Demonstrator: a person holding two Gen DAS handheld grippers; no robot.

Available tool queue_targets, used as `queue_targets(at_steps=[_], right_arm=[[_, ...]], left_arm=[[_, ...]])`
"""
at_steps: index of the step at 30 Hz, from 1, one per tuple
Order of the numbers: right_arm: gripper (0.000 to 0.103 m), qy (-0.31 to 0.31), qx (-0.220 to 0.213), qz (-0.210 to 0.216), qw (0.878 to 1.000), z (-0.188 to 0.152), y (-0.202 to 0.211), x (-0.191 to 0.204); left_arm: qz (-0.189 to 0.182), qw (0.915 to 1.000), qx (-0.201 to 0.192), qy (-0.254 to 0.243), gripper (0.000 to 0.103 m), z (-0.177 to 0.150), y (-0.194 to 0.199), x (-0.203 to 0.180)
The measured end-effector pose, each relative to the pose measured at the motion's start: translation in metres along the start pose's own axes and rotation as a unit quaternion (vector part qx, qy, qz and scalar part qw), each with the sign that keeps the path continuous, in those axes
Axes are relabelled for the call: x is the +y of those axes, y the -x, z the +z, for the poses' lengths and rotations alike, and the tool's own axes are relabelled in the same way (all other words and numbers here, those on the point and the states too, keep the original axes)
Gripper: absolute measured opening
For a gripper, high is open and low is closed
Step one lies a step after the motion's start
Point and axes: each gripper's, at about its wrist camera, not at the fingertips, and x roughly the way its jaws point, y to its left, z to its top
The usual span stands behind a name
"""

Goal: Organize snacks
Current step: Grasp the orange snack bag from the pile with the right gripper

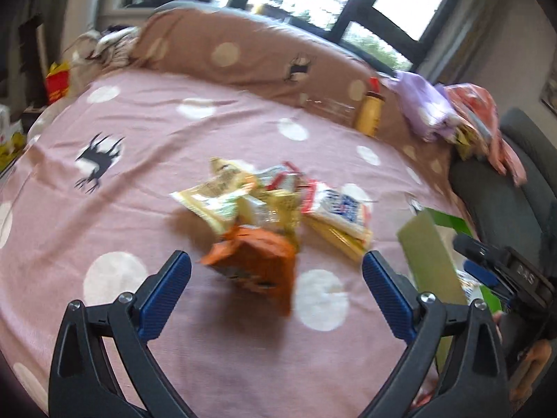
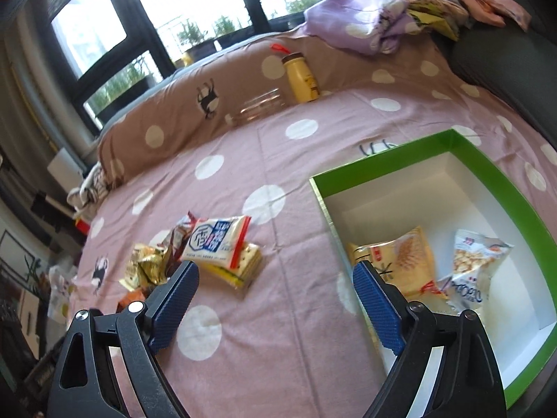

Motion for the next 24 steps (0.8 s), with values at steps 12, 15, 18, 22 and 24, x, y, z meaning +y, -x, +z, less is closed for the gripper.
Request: queue_targets(at_steps=[12, 15, 18, 22, 24], right_arm=[[0.090, 0.034, 0.056, 0.041, 0.997, -0.017, -0.032, 0.039], [0.090, 0.024, 0.075, 0.080, 0.994, -0.020, -0.038, 0.048], [0.090, 0.016, 0.104, 0.126, 0.986, -0.022, -0.046, 0.060], [0.090, 0.016, 0.140, 0.152, 0.978, -0.018, -0.060, 0.083], [0.090, 0.021, 0.158, 0.162, 0.974, -0.016, -0.067, 0.096]], left_arm=[[0.012, 0.9975, 0.048, 0.051, 0.099, 0.000, -0.018, 0.032], [0.005, 0.9967, 0.064, 0.050, 0.099, -0.002, -0.024, 0.031], [0.000, 0.9947, 0.085, 0.058, 0.099, -0.004, -0.033, 0.032], [-0.003, 0.9935, 0.097, 0.059, 0.099, -0.006, -0.037, 0.031], [-0.004, 0.9933, 0.099, 0.060, 0.099, -0.005, -0.038, 0.032]])
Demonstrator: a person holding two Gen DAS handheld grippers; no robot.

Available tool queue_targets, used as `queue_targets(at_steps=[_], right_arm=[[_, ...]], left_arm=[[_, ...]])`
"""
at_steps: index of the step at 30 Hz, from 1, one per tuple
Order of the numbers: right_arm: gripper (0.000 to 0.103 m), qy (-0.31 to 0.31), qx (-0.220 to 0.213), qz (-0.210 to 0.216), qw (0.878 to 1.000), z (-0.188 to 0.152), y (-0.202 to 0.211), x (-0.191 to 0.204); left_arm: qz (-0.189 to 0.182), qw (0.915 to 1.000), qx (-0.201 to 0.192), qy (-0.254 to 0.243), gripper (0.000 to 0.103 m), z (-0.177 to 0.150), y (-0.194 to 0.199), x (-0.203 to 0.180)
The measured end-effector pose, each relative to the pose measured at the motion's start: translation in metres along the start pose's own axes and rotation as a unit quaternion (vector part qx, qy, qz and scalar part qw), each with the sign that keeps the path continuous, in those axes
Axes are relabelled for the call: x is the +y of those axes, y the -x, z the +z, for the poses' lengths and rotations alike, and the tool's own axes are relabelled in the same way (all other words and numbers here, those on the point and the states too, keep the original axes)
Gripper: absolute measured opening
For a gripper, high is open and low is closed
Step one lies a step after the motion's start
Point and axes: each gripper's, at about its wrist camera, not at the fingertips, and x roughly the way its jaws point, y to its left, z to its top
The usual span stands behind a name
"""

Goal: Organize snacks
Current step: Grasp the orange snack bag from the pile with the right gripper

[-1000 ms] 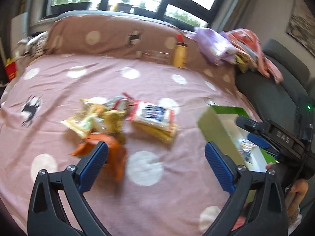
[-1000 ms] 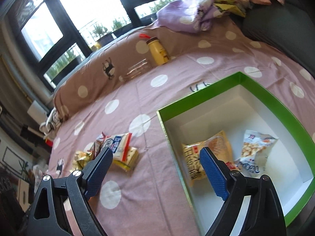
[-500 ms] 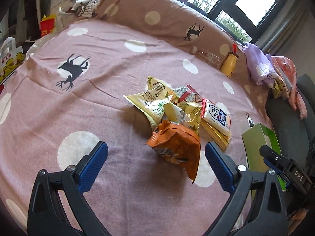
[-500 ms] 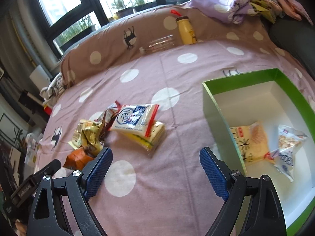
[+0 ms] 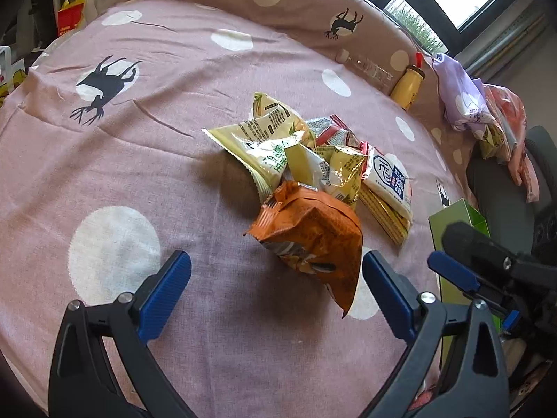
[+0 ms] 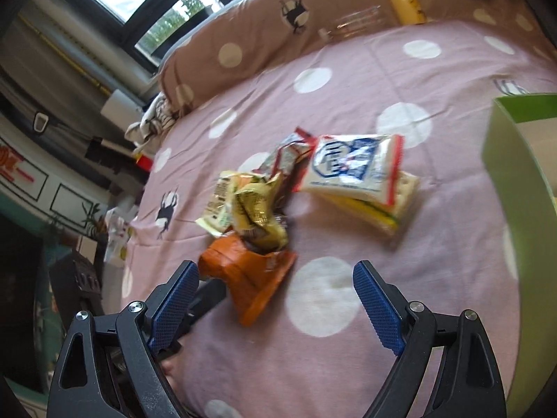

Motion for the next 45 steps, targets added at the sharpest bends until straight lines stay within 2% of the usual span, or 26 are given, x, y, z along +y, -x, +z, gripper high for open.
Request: queue_targets(at_steps=[4, 8, 11, 12, 21, 23, 26, 29, 30, 31, 37, 45], right_arm=[[0.090, -0.009, 0.043, 0.015, 0.999, 0.013, -0.025, 0.015], [0.090, 0.002, 0.054, 0.007, 0.998, 0.020, -0.050, 0.023], [0.090, 0.011, 0.059, 0.036, 0.998, 0.018, -0.068, 0.017], [0.090, 0.001, 0.068, 0.030, 0.997, 0.018, -0.074, 0.014], [0.090, 0.010, 0.095, 0.032, 0.995, 0.010, -0.087, 0.014], [0.087, 0.018, 0.091, 0.021, 0.995, 0.008, -0.088, 0.016], [0.085, 0.021, 0.089, 0.025, 0.996, 0.008, -0.086, 0.014], [0.081, 0.026, 0.087, 0.041, 0.995, 0.007, -0.084, 0.012], [0.079, 0.030, 0.088, 0.046, 0.995, 0.006, -0.084, 0.012], [0.078, 0.033, 0.087, 0.047, 0.995, 0.006, -0.083, 0.013], [0.075, 0.041, 0.081, 0.057, 0.994, 0.001, -0.073, 0.017], [0.075, 0.052, 0.033, 0.069, 0.996, -0.003, -0.036, 0.027]], left_arm=[[-0.004, 1.0000, 0.006, 0.004, 0.099, 0.001, -0.003, 0.001], [-0.007, 0.9999, 0.011, 0.008, 0.099, 0.001, -0.006, 0.002], [-0.011, 0.9998, 0.014, 0.011, 0.100, 0.001, -0.007, 0.003], [-0.011, 0.9997, 0.016, 0.013, 0.100, 0.000, -0.008, 0.003], [-0.013, 0.9997, 0.017, 0.011, 0.098, -0.003, -0.008, 0.001], [-0.013, 0.9998, 0.018, 0.001, 0.095, -0.004, -0.009, -0.001], [-0.027, 0.9994, 0.017, -0.010, 0.088, -0.005, -0.010, -0.004], [-0.058, 0.9978, 0.027, -0.014, 0.069, -0.005, -0.016, -0.007], [-0.069, 0.9970, 0.032, -0.012, 0.057, -0.006, -0.017, -0.009], [-0.072, 0.9967, 0.035, -0.013, 0.055, -0.007, -0.018, -0.011], [-0.062, 0.9973, 0.020, -0.034, 0.051, -0.011, -0.009, -0.020], [-0.076, 0.9943, -0.027, -0.070, 0.051, -0.016, 0.018, -0.035]])
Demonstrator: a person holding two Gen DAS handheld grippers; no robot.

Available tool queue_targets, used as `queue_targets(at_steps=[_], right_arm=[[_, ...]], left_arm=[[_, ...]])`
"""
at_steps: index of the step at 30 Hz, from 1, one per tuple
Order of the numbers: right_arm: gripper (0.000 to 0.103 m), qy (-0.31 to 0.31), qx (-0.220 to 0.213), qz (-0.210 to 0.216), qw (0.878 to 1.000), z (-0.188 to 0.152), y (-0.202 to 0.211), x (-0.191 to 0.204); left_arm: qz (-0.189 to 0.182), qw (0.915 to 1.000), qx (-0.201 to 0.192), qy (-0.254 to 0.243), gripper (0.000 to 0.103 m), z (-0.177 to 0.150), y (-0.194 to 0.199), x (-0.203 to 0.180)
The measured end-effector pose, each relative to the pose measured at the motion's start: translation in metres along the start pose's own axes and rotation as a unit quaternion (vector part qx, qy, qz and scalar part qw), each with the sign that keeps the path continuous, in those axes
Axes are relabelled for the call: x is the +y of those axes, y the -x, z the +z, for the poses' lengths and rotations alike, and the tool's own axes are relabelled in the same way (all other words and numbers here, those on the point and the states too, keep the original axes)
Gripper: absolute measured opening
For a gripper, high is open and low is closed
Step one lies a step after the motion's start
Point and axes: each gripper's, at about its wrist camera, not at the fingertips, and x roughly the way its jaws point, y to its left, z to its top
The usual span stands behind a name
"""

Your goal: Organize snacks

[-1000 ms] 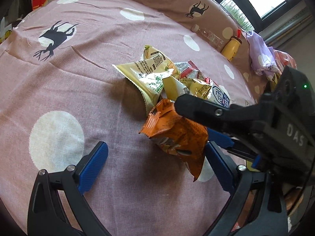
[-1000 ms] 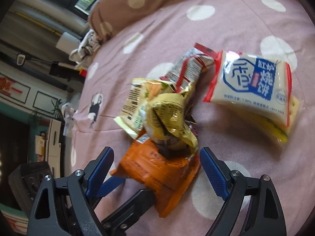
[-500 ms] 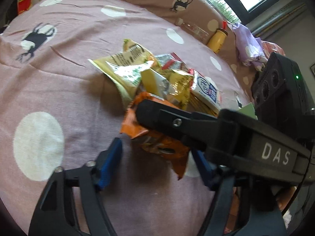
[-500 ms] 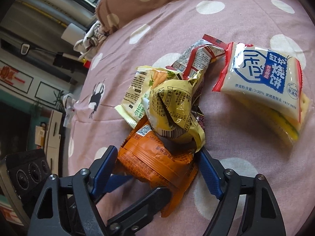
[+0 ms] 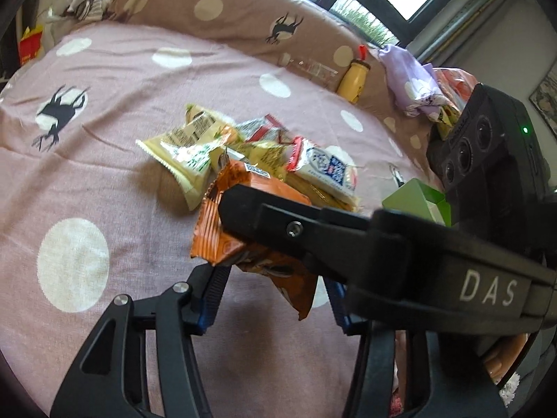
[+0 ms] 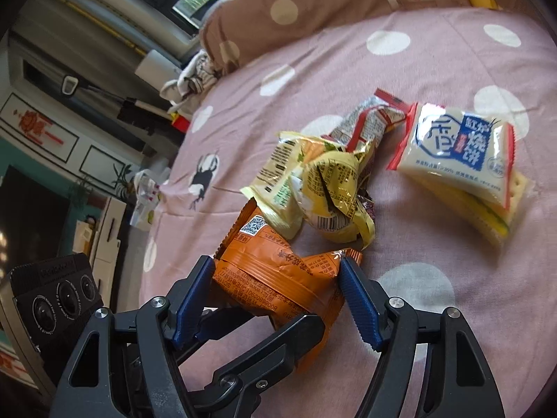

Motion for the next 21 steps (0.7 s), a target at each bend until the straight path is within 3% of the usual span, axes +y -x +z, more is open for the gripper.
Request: queue_targets(at_steps=[12, 21], right_arm=[[0.075, 0.001, -0.074, -0.031, 0.997, -0.024, 0.053, -0.001], [0.075, -0.001, -0.084, -0.036, 0.996, -0.031, 0.068, -0.007]], left_arm=[[-0.049, 0.9961, -0.022, -0.071, 0.051, -0.011, 0.009, -0.036], [-0.062, 0.9935, -0.028, -0.092, 0.050, -0.015, 0.006, -0.050]])
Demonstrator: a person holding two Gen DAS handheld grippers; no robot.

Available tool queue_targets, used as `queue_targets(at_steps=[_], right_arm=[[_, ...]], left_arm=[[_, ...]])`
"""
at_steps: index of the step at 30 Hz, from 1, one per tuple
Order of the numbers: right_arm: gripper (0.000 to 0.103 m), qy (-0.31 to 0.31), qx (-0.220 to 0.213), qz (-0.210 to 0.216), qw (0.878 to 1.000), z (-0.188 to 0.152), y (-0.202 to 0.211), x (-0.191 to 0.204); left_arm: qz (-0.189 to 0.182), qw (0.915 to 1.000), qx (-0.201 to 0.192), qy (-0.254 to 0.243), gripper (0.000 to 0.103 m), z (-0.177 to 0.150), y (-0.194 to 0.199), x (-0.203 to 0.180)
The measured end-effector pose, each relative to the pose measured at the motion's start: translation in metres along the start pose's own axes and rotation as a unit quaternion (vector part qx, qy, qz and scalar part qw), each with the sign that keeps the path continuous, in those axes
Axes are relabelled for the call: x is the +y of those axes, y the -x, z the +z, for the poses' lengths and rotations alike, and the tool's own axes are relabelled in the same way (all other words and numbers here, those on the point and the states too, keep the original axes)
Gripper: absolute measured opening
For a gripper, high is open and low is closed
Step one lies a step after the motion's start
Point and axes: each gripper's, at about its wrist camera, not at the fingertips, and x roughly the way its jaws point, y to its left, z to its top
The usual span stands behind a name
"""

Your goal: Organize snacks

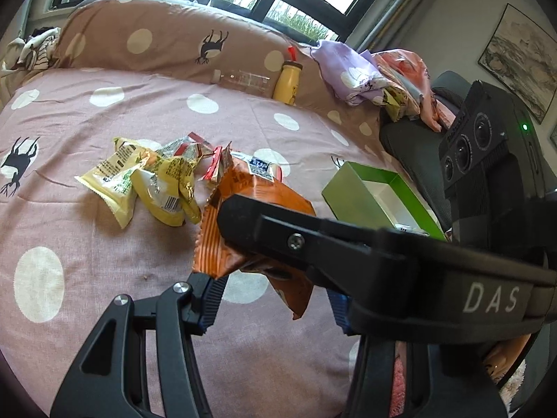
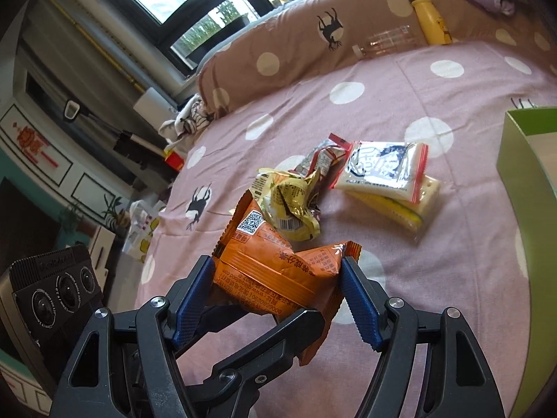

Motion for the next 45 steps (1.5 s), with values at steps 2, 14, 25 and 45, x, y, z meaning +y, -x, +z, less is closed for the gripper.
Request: queue_targets(at_steps=[2, 14, 25, 45], right_arm=[[0.075, 0.006, 0.004, 0.002, 1.000, -0.001, 0.000, 0.002], [0.075, 0.027, -0.017, -0.006, 0.999, 0.000, 0.017, 0.003], [0.075, 0.011, -0.054, -0.002, 0.998, 0.006, 0.050, -0.009], [0.075, -0.096, -0.152, -0.035, 0.983, 0.017, 0.132, -0.101]], left_arm=[[0.006, 0.9999, -0.005, -0.007, 0.050, -0.001, 0.001, -0.002], [-0.005, 0.9991, -0.038, -0.019, 0.050, -0.002, 0.005, -0.015], [-0.017, 0.9974, -0.057, -0.041, 0.050, 0.011, 0.004, -0.044], [-0.085, 0.9882, -0.020, -0.126, 0.050, 0.036, -0.059, -0.137]])
